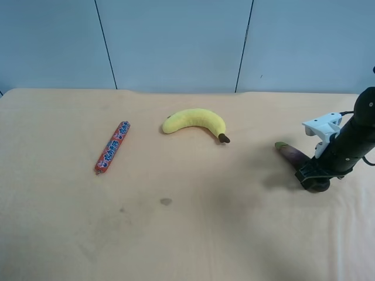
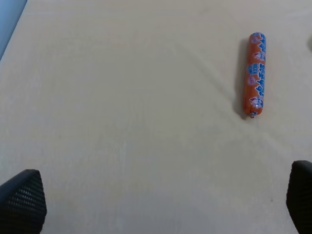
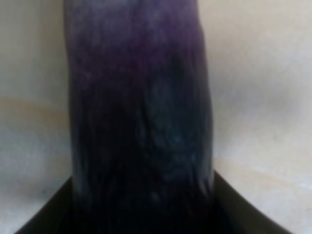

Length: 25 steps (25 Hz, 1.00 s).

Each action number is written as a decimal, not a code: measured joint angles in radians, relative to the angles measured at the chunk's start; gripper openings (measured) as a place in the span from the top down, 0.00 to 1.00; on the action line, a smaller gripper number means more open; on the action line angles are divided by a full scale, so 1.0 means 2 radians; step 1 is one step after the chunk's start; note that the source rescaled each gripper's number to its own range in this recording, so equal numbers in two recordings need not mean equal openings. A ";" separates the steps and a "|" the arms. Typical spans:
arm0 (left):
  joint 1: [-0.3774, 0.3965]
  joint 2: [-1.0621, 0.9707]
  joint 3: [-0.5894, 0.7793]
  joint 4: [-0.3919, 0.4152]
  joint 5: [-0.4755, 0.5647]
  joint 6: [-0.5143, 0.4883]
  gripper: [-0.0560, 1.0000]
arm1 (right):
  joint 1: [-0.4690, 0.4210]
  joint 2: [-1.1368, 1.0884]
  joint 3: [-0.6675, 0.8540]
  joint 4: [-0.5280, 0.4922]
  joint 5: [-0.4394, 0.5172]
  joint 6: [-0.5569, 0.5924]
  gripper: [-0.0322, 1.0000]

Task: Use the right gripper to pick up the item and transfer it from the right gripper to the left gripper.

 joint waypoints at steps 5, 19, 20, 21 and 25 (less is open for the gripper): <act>0.000 0.000 0.000 0.000 0.000 0.000 0.00 | 0.007 -0.029 0.000 0.006 0.000 0.000 0.97; 0.000 0.000 0.000 0.000 0.000 0.000 0.00 | 0.143 -0.112 -0.055 0.037 -0.002 -0.002 0.97; 0.000 0.000 0.000 0.000 0.000 0.000 0.00 | 0.157 -0.114 -0.064 0.039 -0.002 -0.002 0.97; 0.000 0.000 0.000 0.000 0.000 0.000 0.00 | 0.170 -0.114 -0.075 0.042 -0.002 -0.002 0.97; 0.000 0.000 0.000 0.000 0.000 0.000 0.00 | 0.218 -0.114 -0.110 0.045 -0.013 -0.002 0.97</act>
